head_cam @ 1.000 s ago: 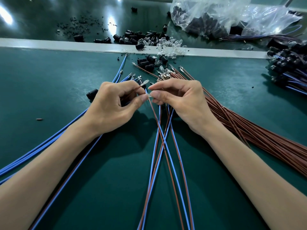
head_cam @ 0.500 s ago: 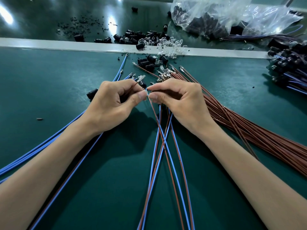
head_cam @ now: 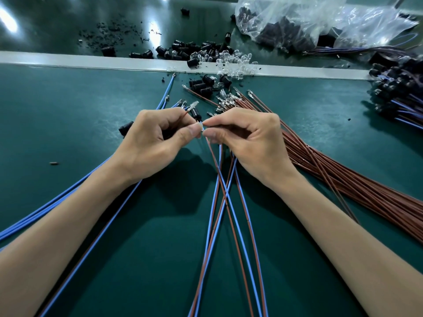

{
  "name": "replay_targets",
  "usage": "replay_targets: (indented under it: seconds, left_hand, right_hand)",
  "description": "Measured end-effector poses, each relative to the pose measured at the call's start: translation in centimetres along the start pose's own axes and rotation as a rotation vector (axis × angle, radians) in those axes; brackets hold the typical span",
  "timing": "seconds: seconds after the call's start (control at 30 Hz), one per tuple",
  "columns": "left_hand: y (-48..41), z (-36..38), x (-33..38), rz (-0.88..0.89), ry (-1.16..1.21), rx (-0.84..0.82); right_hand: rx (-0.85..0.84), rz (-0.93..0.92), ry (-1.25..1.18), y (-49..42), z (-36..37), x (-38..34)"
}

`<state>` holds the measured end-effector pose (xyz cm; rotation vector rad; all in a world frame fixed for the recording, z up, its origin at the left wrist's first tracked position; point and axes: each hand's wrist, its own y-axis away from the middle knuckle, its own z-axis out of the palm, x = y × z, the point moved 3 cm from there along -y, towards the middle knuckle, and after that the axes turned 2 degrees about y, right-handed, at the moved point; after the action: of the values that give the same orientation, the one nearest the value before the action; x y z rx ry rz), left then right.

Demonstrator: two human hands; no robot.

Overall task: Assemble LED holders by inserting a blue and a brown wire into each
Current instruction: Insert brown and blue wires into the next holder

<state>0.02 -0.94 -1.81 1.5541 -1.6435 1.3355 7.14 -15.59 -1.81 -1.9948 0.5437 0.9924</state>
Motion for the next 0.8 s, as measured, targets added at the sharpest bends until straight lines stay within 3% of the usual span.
replay_targets:
  seconds: [0.8]
  left_hand:
    - [0.08,-0.12,0.52,0.139,-0.146,0.086]
  right_hand:
    - [-0.062,-0.122,0.183,-0.02,0.55,-0.54]
